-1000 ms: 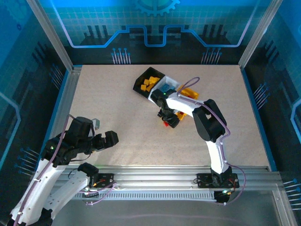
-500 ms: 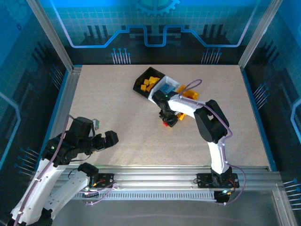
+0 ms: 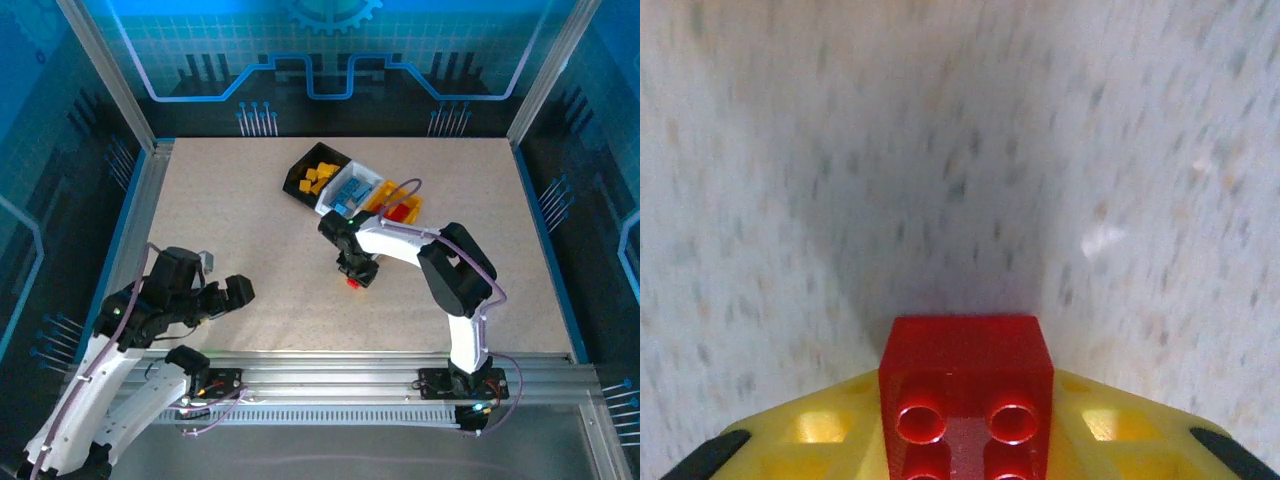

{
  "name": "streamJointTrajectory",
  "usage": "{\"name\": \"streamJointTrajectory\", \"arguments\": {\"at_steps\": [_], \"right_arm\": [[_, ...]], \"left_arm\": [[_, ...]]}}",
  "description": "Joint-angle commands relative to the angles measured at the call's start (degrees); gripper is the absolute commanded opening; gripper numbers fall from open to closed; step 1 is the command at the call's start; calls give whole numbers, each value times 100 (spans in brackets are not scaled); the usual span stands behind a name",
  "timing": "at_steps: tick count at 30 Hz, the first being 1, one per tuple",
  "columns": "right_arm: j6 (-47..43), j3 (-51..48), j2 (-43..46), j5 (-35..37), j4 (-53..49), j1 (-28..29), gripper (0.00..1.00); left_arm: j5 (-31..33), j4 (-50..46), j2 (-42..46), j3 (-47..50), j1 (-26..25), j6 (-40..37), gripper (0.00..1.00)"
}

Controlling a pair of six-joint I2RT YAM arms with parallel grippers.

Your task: Sort the legos into containers by color

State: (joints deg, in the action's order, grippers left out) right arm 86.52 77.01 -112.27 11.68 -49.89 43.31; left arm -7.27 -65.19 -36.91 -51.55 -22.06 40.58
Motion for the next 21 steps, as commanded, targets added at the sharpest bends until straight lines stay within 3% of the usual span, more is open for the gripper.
{"name": "streamJointTrajectory", "arguments": {"at_steps": [1, 6, 11, 21], "right_arm": [[-148, 99, 349, -76, -411, 333, 37], [-386, 430, 697, 86, -701, 452, 36], [-867, 983, 1015, 481, -1061, 173, 36], [-1801, 1661, 1060, 475, -1078, -1283, 35]], "left_arm": [[-276, 367, -114, 155, 14, 103, 99], [-414, 713, -244, 267, 15, 117, 99], [-505, 932, -346, 351, 22, 187, 99], [-471, 960, -495, 428, 26, 173, 99]]}}
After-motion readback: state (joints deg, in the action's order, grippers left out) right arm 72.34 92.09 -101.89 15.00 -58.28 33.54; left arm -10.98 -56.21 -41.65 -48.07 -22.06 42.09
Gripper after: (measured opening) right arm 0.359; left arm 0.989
